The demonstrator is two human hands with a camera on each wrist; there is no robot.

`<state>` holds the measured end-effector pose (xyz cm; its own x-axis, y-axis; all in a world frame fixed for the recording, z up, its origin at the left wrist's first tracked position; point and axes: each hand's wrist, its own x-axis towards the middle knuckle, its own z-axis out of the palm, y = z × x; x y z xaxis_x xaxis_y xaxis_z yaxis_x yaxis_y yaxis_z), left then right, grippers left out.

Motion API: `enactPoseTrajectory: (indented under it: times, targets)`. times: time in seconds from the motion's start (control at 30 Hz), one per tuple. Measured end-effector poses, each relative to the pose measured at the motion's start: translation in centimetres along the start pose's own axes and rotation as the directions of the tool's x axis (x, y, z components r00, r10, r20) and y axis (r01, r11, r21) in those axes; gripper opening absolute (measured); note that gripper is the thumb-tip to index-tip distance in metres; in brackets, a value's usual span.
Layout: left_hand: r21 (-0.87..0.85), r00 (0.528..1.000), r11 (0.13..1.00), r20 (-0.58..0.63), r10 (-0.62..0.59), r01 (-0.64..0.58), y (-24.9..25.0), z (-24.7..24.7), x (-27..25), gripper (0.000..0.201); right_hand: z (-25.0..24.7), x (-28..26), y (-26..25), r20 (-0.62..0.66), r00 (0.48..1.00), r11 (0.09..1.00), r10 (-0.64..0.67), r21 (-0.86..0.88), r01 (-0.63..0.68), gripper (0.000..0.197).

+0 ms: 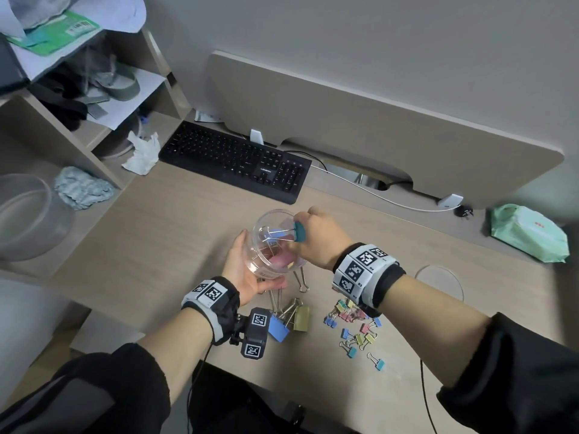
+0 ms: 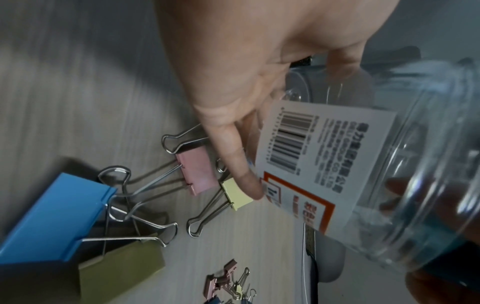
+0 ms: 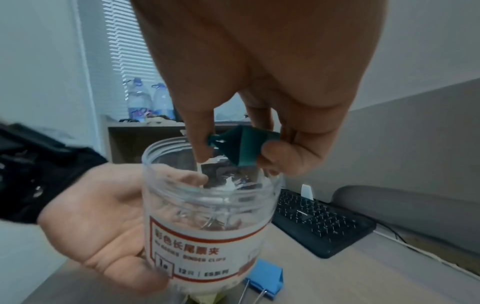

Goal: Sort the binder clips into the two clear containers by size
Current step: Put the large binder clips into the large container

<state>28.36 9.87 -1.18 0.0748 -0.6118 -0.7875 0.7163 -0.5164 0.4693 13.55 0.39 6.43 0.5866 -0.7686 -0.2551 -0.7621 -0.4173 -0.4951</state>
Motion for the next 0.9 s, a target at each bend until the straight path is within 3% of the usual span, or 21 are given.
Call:
enactPoseTrajectory:
  times: [0.17, 0.3, 0.4, 0.53, 0.7, 0.9]
  targets:
    - [-0.031, 1.000, 0.999, -0.015, 0.028, -0.028, 0.1, -0.9, 0.0, 0.077, 0.8, 0.0, -0.7, -0.028, 0.998, 0.991, -0.054, 0.117, 0.057, 0.064]
    - [-0.065, 0.996, 0.997, -0.074, 0.044, -0.049, 0.5, -2.5, -0.1, 0.073, 0.8, 0.3, -0.1, -0.051, 0.994, 0.982, -0.094, 0.156, 0.101, 0.047]
    - [-0.082, 0.992, 0.995, -0.121, 0.043, -0.053, 0.7, -3.4, -0.3, 0.071, 0.7, 0.7, 0.5, -0.085, 0.996, 0.976, -0.026, 0.216, 0.044, 0.036]
    - [-0.082, 0.987, 0.994, -0.152, 0.059, -0.072, 1.1, -4.6, -0.7, 0.066, 2.2, 2.1, 2.4, 0.020, 0.995, 0.951, 0.102, 0.291, -0.103, 0.028]
    - [-0.084, 0.980, 0.993, -0.190, 0.064, -0.081, 1.5, -6.0, -1.0, 0.068, 5.3, 3.3, 4.5, 0.208, 0.955, 0.977, 0.213, -0.037, -0.210, 0.054]
    - [-0.138, 0.970, 0.988, -0.239, 0.038, -0.073, 1.6, -8.6, -1.5, 0.074, 9.3, 5.0, 4.8, 0.258, 0.911, 0.943, 0.320, -0.176, -0.282, 0.066]
